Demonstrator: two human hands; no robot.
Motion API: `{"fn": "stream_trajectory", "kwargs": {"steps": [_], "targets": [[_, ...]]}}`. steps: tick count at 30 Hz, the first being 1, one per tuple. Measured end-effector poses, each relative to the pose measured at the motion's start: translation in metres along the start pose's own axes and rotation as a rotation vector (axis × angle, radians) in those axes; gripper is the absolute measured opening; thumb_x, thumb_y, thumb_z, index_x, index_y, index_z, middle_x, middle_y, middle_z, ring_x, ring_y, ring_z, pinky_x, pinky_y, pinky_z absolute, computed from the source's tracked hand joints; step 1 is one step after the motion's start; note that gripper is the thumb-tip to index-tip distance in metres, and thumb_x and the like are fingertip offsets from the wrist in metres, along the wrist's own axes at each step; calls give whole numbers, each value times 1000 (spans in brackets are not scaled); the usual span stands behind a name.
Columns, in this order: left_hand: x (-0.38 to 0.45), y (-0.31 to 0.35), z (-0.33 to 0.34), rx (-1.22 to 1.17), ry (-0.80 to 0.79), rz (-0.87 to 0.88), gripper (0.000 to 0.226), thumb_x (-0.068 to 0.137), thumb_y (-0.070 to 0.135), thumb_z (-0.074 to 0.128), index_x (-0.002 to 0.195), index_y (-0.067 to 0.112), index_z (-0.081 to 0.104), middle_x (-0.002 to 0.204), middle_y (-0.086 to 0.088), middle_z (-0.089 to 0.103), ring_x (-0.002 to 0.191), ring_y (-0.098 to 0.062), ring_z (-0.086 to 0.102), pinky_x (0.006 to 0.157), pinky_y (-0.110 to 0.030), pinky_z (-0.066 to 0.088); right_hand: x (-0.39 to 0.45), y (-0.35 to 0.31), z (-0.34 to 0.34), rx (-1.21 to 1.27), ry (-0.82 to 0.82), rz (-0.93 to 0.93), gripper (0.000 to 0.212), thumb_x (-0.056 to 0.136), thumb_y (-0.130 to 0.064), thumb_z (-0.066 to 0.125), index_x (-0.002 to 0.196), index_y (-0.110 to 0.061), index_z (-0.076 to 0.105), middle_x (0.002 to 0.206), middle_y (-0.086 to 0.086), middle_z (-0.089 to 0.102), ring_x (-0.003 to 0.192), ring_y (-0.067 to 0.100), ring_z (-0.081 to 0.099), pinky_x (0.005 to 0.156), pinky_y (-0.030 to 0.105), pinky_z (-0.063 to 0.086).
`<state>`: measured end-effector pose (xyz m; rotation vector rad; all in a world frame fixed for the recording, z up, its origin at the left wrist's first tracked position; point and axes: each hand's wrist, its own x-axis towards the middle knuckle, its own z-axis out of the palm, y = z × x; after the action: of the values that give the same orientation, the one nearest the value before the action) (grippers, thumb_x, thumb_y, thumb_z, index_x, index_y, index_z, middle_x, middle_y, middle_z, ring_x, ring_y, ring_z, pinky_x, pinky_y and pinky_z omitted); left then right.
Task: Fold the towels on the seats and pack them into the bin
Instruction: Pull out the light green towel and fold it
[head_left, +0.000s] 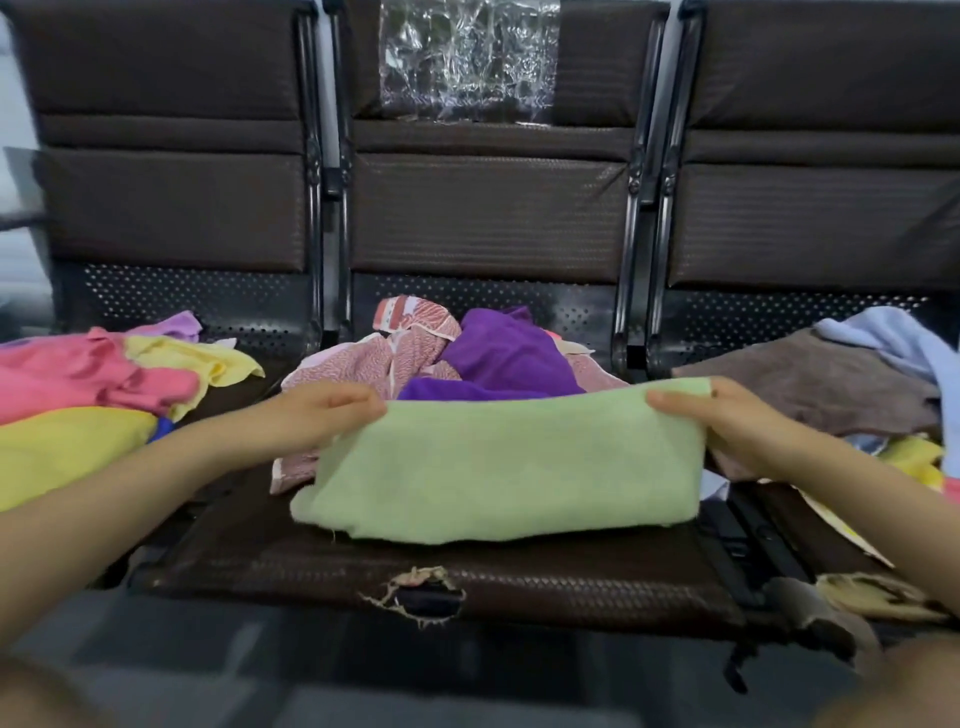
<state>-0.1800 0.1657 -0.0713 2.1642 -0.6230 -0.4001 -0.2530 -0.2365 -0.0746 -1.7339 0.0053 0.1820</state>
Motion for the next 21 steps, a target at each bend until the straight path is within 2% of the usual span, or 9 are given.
{"fn": "stream_trajectory", "kwargs": {"steps": [1, 3, 5, 8, 10, 12, 16, 18, 21], "targets": [[5, -1, -1, -1, 61, 8, 32, 98, 34, 50, 78, 11, 59, 71, 5, 54, 67, -4, 50, 63, -21, 39, 6, 0, 1, 34, 35, -10, 62, 50, -49, 90, 98, -11, 77, 104, 15, 73, 99, 30, 69, 91, 42, 51], [17, -6, 0, 146, 104, 6, 31, 98, 32, 51, 81, 7, 59, 75, 2, 56, 70, -7, 49, 67, -27, 40, 18, 1, 8, -74, 119, -2, 39, 71, -40, 81, 97, -11, 76, 101, 11, 74, 98, 28, 69, 93, 45, 52], [26, -16, 5, 327, 51, -22, 38, 93, 42, 52, 86, 5, 61, 84, -3, 60, 79, -13, 53, 76, -34, 45, 33, 9, 12, -397, 203, 13, 19, 86, -28, 70, 94, -12, 75, 94, 7, 74, 92, 22, 69, 86, 36, 53], [34, -28, 11, 436, -11, -19, 51, 78, 58, 44, 81, 10, 60, 85, -4, 60, 82, -20, 56, 81, -41, 46, 53, 20, 19, -774, 116, -14, 8, 86, -16, 69, 84, -8, 70, 92, 6, 67, 87, 17, 58, 72, 19, 42], [38, -31, 12, 498, -21, -7, 35, 88, 47, 50, 83, 15, 61, 86, -1, 61, 85, -19, 58, 84, -42, 46, 62, 25, 19, -781, 61, -52, 12, 81, -8, 68, 73, -16, 63, 84, 2, 63, 80, 13, 55, 68, 15, 40], [40, -32, 10, 500, -1, -2, 28, 93, 40, 50, 84, 17, 61, 86, 0, 63, 84, -19, 58, 83, -43, 47, 67, 25, 18, -748, 58, -84, 18, 78, -6, 67, 71, -21, 59, 76, -5, 59, 70, 7, 52, 68, 18, 42], [34, -33, 5, 377, -40, 45, 26, 88, 43, 52, 85, 20, 64, 89, -3, 63, 81, -17, 58, 79, -40, 47, 65, 20, 17, -614, -83, -112, 8, 83, -1, 69, 82, 1, 62, 73, 1, 58, 65, 6, 49, 66, 22, 43], [30, -38, 3, 382, -97, 55, 23, 85, 47, 57, 88, 25, 65, 92, -3, 64, 85, -16, 58, 82, -34, 46, 61, 21, 11, -611, -188, -70, 12, 84, -7, 72, 81, 1, 64, 73, 0, 58, 68, 6, 50, 67, 20, 42], [25, -48, 2, 418, -146, 26, 20, 78, 55, 60, 83, 37, 65, 90, -1, 65, 85, -16, 59, 81, -29, 46, 57, 27, 2, -737, -266, 22, 18, 88, -18, 69, 74, -10, 64, 70, -5, 54, 67, 5, 46, 65, 18, 38]]}}
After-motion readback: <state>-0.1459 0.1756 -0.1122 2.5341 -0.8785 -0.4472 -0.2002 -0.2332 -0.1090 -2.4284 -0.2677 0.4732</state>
